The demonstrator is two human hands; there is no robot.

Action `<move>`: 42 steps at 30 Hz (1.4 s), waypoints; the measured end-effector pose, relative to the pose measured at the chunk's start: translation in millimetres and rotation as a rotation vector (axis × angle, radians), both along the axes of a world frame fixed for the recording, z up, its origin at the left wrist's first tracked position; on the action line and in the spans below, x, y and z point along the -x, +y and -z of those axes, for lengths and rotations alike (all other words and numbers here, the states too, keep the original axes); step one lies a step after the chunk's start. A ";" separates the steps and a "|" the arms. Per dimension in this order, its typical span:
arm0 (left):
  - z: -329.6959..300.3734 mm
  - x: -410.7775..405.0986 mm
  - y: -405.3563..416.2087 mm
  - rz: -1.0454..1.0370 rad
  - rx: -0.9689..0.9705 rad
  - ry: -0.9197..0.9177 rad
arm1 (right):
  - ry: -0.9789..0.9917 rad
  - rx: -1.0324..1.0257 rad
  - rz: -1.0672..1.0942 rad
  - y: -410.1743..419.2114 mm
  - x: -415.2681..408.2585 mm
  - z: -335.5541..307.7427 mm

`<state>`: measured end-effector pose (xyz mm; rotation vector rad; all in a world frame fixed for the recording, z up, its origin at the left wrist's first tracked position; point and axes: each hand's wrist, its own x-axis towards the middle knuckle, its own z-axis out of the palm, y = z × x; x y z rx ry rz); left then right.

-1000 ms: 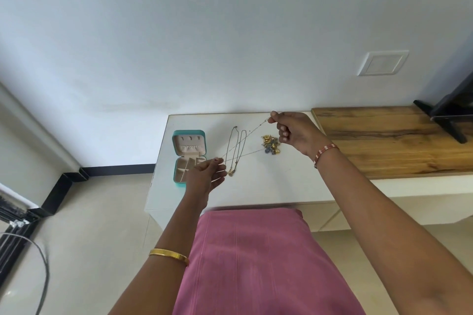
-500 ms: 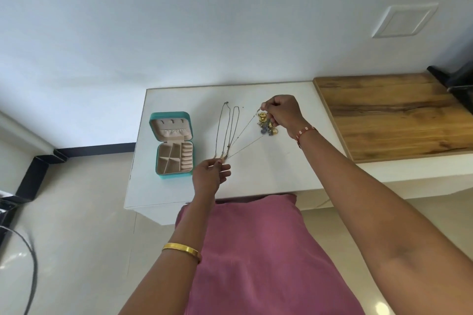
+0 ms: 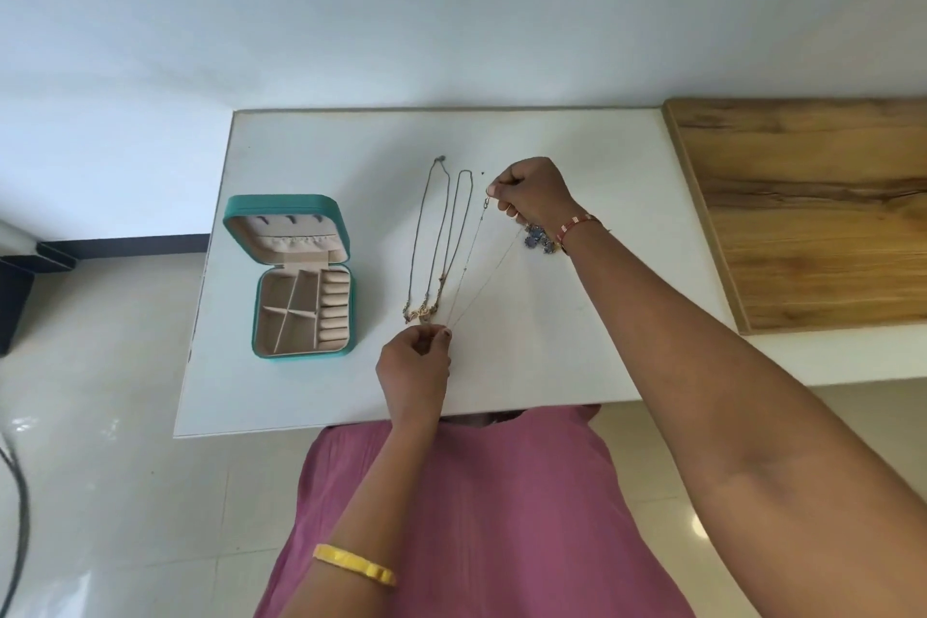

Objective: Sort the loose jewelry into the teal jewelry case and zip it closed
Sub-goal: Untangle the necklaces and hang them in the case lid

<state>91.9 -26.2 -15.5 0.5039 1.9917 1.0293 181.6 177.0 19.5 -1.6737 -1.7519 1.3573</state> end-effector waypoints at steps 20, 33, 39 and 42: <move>17.2 -1.5 15.0 0.081 0.025 0.156 | -0.285 -0.195 -0.312 38.7 19.0 36.4; -1.1 1.8 10.3 0.104 -0.025 0.052 | -0.153 -0.470 -0.035 8.2 19.2 30.5; -25.2 27.1 -2.1 0.014 -0.105 0.002 | 0.018 -0.389 0.028 -65.1 36.5 12.3; -32.7 49.7 -12.2 -0.054 -0.125 0.019 | 0.046 -0.320 0.001 -101.2 56.7 9.5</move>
